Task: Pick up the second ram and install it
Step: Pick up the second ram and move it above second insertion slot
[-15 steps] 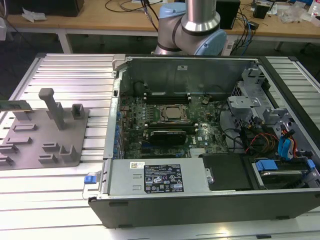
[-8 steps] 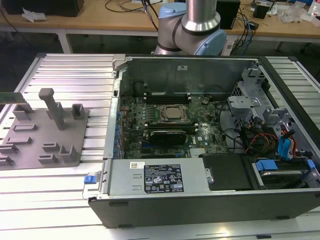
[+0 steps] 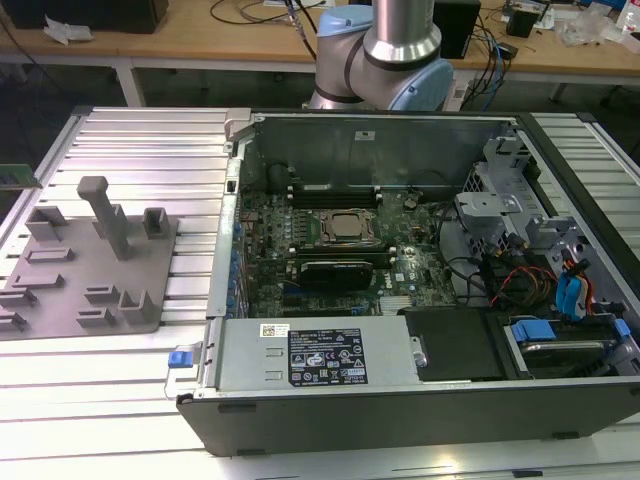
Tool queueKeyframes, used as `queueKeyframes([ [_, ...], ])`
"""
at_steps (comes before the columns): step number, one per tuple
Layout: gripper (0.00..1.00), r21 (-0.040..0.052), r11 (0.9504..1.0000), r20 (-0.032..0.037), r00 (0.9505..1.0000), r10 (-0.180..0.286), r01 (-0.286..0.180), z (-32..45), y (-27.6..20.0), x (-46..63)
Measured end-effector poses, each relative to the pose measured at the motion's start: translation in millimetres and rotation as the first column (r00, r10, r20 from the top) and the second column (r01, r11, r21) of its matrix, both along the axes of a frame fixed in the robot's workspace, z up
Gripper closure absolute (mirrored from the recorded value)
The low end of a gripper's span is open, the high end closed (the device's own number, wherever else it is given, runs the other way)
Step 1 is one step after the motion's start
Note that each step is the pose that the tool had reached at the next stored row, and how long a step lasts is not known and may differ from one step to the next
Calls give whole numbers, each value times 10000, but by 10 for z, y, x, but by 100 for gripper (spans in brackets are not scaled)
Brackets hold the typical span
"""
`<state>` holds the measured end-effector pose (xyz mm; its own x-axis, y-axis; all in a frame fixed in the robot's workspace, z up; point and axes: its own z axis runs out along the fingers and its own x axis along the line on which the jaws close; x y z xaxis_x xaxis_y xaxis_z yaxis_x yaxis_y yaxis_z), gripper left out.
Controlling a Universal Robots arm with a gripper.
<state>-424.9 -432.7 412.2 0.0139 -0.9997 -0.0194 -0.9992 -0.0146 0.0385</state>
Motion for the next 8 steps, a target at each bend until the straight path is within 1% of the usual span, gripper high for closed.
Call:
queueKeyframes([
  [4, 90, -2, 10000, -3, 10000, 1, -1, 3, 0, 2],
  [8, 90, -1, 10000, -2, 10000, 0, 0, 2, 0, 54],
])
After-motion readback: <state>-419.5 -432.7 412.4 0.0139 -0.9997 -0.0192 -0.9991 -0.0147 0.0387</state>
